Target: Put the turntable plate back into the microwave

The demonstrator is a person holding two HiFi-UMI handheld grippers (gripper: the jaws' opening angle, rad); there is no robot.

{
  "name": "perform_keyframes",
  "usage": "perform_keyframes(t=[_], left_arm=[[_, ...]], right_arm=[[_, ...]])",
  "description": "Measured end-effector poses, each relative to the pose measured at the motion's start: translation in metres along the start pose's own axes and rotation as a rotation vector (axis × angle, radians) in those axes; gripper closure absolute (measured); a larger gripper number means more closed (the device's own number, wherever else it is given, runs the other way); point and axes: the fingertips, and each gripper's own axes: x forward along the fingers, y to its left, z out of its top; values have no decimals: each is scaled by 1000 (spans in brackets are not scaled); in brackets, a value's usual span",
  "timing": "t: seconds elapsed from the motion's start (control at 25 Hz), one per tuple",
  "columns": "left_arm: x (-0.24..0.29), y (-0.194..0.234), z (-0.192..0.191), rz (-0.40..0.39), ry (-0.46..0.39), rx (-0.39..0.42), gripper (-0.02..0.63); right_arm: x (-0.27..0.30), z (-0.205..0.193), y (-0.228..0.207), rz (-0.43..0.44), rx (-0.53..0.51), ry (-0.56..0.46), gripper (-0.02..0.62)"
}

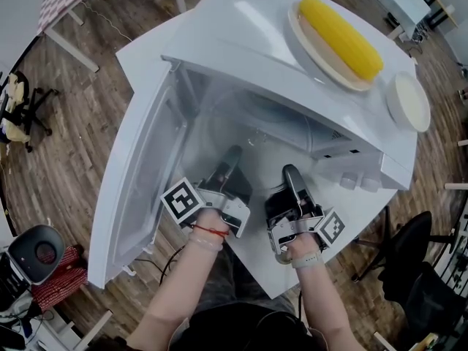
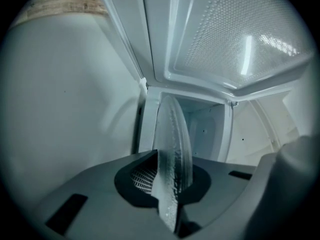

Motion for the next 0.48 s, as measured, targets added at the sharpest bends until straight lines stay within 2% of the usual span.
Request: perform_keyframes(t=[0.24, 0.48], left_arm=[[1, -5, 2, 1, -2, 55, 574], [12, -7, 5, 6, 4, 66, 574]], right_arm=[[3, 0, 3, 17, -11, 11, 548], [12, 7, 4, 16, -4, -14, 548]])
